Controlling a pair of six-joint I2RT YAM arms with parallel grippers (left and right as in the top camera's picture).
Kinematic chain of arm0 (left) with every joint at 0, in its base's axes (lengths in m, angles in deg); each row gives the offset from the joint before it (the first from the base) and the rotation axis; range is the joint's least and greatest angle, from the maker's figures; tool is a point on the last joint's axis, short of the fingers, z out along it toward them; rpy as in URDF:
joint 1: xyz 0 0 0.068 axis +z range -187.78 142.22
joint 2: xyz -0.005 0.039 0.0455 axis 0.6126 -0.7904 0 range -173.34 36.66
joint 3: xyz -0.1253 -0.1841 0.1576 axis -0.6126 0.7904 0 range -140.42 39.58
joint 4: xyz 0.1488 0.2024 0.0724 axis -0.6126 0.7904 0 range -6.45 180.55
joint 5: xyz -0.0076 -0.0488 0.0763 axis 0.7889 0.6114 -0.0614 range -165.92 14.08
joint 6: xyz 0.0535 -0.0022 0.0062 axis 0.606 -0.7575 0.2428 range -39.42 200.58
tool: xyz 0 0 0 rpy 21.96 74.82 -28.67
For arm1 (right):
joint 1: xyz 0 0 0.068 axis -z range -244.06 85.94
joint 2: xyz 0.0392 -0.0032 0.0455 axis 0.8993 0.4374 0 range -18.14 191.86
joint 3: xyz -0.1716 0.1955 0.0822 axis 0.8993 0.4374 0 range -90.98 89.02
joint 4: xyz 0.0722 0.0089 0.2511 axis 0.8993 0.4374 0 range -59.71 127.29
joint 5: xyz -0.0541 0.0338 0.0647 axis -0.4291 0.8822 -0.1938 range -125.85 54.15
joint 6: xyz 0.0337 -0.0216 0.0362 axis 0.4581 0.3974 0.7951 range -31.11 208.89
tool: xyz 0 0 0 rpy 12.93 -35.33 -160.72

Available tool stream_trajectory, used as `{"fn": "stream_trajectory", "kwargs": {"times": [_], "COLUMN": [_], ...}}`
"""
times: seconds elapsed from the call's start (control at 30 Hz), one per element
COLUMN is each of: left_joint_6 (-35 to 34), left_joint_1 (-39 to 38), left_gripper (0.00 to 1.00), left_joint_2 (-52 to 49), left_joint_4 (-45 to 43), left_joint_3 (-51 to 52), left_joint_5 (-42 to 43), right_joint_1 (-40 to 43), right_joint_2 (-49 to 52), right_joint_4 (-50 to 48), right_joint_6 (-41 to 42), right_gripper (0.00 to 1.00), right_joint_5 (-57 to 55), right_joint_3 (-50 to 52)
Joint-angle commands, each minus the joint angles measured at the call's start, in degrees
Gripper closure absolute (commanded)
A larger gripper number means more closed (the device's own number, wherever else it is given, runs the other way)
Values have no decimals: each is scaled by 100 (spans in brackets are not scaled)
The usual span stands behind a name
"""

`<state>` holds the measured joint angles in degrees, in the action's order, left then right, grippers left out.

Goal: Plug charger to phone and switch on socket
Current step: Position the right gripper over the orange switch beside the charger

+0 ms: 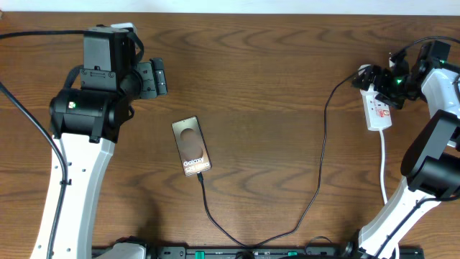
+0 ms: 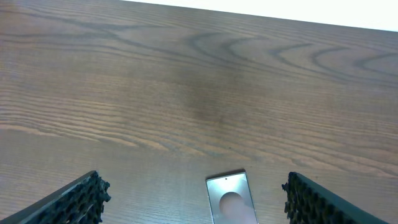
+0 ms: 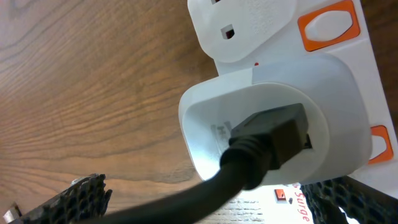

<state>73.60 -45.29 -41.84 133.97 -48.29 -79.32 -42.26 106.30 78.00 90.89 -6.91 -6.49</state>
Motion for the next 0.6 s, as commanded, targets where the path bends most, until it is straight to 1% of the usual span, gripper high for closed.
{"fn": "stream_trajectory", "kwargs": {"times": [0.0,0.3,0.57], "left_joint_6": [96,96,96], "left_joint_1": [-7,-7,-7], "left_gripper": [11,11,11], "left_joint_2": [15,15,15], "left_joint_4": [11,11,11], "left_joint_3": [-52,-52,-52], "left_joint_5": [-118,-118,-118], "right_joint_1": [-4,365,374], "right_joint_2": [308,144,103], "right_joint_4": [61,216,203], "right_joint_6": [164,114,-26], "right_gripper": [1,1,1], "right_joint_5": [-184,-184,-396], "right_joint_3": [219,-144,-275]}}
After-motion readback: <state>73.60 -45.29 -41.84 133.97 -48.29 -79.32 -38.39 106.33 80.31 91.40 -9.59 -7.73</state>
